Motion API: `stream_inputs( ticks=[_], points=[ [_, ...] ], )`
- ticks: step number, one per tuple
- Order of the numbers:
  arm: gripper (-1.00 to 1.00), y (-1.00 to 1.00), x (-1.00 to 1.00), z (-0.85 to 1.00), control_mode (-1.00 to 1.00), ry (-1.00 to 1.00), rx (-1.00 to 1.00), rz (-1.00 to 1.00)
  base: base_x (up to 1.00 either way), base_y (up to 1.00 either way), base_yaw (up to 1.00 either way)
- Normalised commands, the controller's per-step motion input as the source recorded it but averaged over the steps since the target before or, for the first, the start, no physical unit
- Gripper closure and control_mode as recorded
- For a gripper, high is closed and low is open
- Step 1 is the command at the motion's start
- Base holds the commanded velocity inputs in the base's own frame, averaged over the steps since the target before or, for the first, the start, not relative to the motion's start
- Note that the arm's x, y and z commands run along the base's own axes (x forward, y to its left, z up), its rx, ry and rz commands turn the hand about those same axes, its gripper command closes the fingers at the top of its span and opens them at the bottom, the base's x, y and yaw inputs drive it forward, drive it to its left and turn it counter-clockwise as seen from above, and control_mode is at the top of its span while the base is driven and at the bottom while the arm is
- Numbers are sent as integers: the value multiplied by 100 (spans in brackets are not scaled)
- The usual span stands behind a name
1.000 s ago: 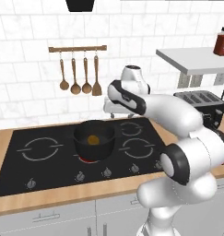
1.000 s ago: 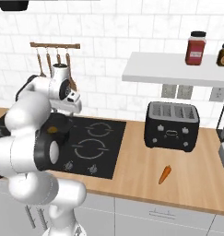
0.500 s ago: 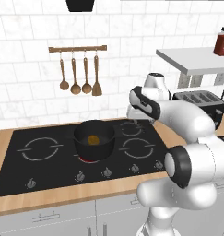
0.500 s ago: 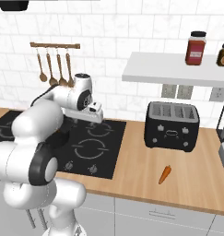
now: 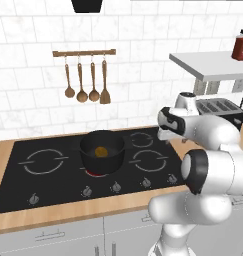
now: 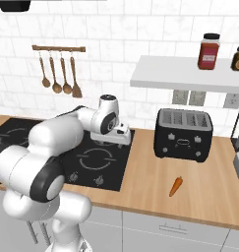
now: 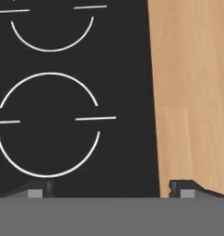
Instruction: Put the avocado and carrot in the pot. Retrieve the spatula and lightly stir the vegetables in the pot.
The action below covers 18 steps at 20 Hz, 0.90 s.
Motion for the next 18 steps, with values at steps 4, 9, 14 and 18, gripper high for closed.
stream_inputs(
  ticks=[4,9,14,18],
  points=[
    [-100,-44,-4,-35,-100,0,-6,0,0,0,0],
    [-100,-39,0,-5,-100,6,0,0,0,0,0],
    [-100,-56,-27,0,-100,10,0,0,0,0,0],
    [-100,-64,-43,0,-100,7,0,0,0,0,0]
  ],
)
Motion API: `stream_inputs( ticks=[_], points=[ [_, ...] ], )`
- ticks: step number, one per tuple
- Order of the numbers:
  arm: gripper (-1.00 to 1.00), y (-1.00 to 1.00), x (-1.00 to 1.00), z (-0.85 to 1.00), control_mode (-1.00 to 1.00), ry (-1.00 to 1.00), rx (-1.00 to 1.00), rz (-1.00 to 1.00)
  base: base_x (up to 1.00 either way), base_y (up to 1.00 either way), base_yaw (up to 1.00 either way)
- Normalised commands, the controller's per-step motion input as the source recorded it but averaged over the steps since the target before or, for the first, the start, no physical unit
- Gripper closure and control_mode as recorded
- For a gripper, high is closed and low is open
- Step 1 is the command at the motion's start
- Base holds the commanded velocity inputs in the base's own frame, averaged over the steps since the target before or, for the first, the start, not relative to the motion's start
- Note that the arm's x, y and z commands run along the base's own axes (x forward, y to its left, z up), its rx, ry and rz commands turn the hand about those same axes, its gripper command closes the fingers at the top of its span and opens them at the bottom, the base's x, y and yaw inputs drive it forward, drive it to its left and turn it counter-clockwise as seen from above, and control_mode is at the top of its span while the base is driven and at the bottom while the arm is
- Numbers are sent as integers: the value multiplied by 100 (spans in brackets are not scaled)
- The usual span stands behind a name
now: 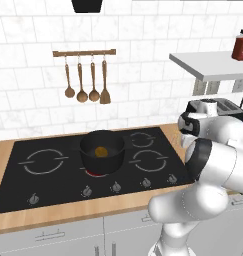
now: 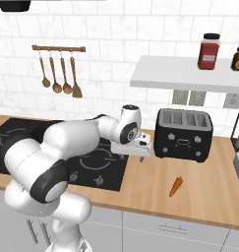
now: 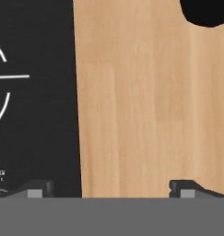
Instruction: Put the avocado and carrot in the pot. Retrieve the spatula and lightly stir the vegetables in the pot.
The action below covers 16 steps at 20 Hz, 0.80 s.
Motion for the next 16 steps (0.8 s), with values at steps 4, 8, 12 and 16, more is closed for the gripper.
stream_inputs(
  ticks=[4,8,12,16],
  points=[
    [-100,-58,-52,0,-100,3,0,0,0,0,0],
    [-100,-45,-56,0,-100,1,0,0,0,0,0],
    [-100,-41,-52,0,-100,0,0,0,0,0,0],
    [-100,-45,-24,0,-100,6,0,0,0,0,0]
  ],
)
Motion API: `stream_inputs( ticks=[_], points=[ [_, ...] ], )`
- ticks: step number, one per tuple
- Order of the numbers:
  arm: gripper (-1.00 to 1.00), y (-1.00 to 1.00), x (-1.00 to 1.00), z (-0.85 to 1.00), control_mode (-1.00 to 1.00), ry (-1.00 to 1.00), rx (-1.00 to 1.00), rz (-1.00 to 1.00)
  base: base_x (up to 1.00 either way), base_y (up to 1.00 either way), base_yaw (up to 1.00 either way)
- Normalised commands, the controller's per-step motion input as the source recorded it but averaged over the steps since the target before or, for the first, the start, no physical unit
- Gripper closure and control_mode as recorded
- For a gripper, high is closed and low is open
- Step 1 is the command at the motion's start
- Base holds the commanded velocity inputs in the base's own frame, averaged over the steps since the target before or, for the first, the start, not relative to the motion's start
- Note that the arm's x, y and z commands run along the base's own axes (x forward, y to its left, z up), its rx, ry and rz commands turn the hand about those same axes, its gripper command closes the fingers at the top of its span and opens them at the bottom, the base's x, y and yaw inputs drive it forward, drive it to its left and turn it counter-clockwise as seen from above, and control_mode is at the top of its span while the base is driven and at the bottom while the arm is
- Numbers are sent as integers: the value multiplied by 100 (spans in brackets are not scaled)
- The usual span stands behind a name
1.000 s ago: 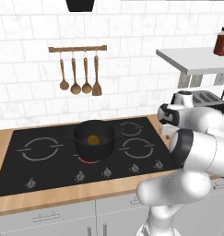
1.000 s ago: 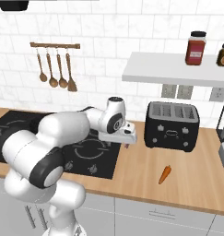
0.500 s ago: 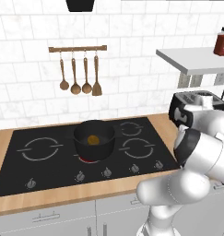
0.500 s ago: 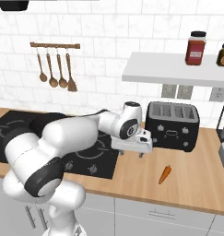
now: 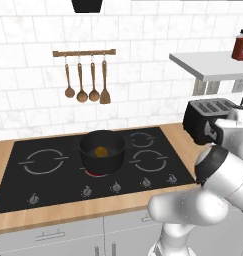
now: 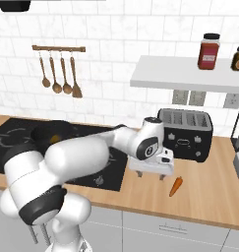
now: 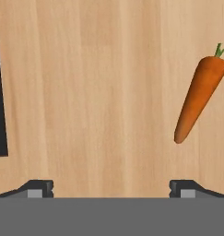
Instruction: Put the avocado and carrot in the pot. Retrieve the spatula and lightly stir the vegetables in the pot.
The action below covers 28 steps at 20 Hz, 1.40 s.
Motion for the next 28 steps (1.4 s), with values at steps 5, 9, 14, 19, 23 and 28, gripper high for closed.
stream_inputs(
  ticks=[5,9,14,19,23,28],
  points=[
    [-100,-44,-7,-1,-100,10,0,0,0,0,0],
    [-100,-29,0,-6,-100,7,-1,0,0,0,0],
    [-100,-23,8,-15,-100,2,0,0,0,0,0],
    [-100,-12,32,-33,-100,0,0,-2,0,0,0],
    [-100,-23,26,-22,-100,2,0,-3,0,0,0],
    [-100,-33,19,-11,-100,5,0,-4,0,0,0]
  ],
)
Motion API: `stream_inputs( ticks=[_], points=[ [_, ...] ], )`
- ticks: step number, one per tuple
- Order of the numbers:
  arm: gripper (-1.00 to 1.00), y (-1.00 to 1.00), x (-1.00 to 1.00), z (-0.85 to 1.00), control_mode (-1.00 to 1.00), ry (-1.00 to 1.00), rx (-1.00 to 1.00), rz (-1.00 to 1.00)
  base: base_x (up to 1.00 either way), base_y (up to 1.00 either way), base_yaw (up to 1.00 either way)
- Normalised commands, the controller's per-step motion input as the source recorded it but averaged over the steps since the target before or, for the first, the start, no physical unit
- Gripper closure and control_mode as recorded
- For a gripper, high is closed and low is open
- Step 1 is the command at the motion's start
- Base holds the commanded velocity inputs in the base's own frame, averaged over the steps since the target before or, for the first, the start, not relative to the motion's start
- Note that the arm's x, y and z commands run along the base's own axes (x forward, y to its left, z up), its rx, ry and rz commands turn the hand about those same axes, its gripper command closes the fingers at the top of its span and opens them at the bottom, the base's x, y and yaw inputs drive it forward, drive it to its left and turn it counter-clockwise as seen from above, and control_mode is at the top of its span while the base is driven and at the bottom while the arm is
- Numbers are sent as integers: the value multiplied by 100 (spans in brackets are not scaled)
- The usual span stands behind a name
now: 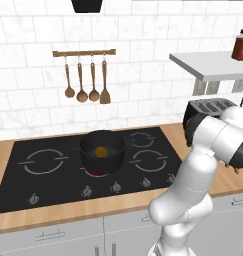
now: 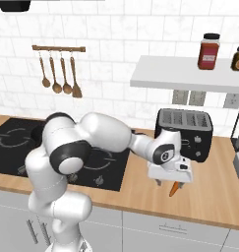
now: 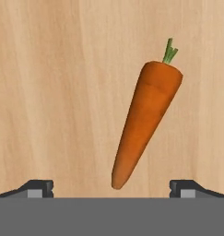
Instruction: Put the avocado and carrot in the pot. Retrieve the spatula and lightly stir the vegetables in the pot.
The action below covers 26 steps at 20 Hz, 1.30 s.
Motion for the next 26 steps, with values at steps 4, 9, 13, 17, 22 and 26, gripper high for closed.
stream_inputs(
  ticks=[4,9,13,17,22,26],
  points=[
    [-100,-19,23,-20,-100,4,0,-3,0,0,0],
    [-100,-12,20,-14,-100,4,0,-1,0,0,0],
    [-100,-6,19,-15,-100,3,0,-2,0,0,0],
    [-100,-5,17,-17,-100,3,0,-2,0,0,0],
    [-100,-7,12,-18,-100,2,0,-1,0,0,0],
    [100,-5,9,-16,-100,2,0,-1,0,0,0]
  ],
)
